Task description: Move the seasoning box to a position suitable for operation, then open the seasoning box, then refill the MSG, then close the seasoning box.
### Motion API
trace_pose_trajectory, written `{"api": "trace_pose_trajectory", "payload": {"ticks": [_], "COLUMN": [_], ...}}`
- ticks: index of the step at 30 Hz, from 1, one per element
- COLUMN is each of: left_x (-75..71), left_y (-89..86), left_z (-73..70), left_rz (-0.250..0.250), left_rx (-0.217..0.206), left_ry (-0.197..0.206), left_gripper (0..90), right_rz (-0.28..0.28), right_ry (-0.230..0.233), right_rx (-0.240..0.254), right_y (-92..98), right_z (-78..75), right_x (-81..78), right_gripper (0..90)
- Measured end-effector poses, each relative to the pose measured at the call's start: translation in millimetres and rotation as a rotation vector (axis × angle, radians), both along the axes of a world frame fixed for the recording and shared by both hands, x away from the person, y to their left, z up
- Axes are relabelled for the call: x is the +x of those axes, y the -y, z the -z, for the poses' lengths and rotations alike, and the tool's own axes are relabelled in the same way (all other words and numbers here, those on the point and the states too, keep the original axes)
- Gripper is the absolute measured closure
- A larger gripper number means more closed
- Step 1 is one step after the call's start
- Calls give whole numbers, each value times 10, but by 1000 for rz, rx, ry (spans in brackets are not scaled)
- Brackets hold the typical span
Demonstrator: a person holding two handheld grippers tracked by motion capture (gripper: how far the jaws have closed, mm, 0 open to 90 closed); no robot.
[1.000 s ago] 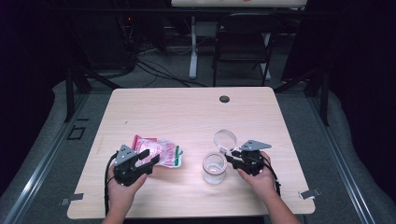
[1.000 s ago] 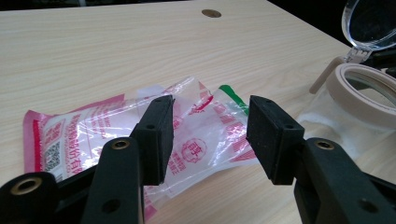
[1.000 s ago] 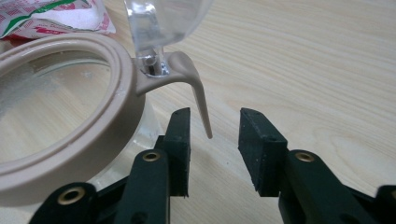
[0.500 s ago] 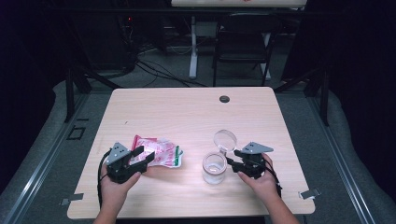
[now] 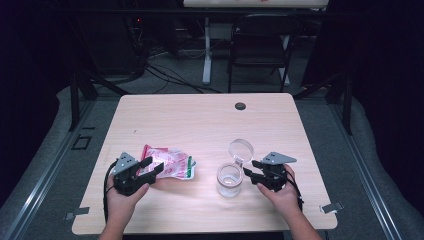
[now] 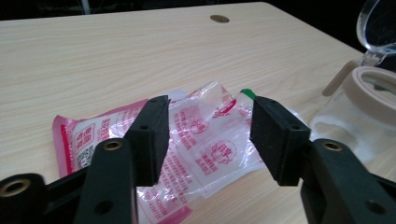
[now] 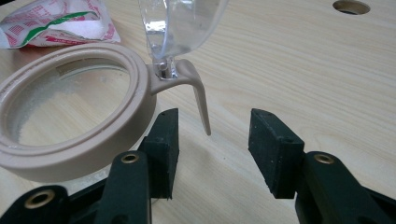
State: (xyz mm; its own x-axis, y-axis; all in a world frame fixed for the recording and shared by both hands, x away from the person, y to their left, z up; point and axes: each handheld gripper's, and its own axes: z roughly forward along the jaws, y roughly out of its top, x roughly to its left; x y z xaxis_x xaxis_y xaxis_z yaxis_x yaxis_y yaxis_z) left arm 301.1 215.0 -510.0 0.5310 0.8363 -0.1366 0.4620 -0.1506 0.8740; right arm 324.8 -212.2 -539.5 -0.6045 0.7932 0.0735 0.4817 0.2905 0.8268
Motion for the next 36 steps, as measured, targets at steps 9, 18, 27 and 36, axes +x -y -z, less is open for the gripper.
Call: {"api": "trace_pose_trajectory", "payload": {"ticks": [9, 18, 27, 36], "left_x": [20, 48, 54, 41], "left_y": [-17, 10, 13, 90], "left_z": [45, 93, 111, 153], "left_rz": [-27, -28, 2, 28], "left_rx": [42, 101, 111, 187], "left_ry": [-16, -44, -45, -39], "left_gripper": [481, 374, 335, 326], "right_rz": [5, 6, -1, 6], "right_ry": [-1, 1, 4, 1], "right_rx": [16, 17, 14, 23], "right_y": [19, 22, 7, 30], "right_z": [-9, -11, -9, -18], "right_x": [6, 7, 7, 19], "right_gripper": [533, 524, 518, 516]}}
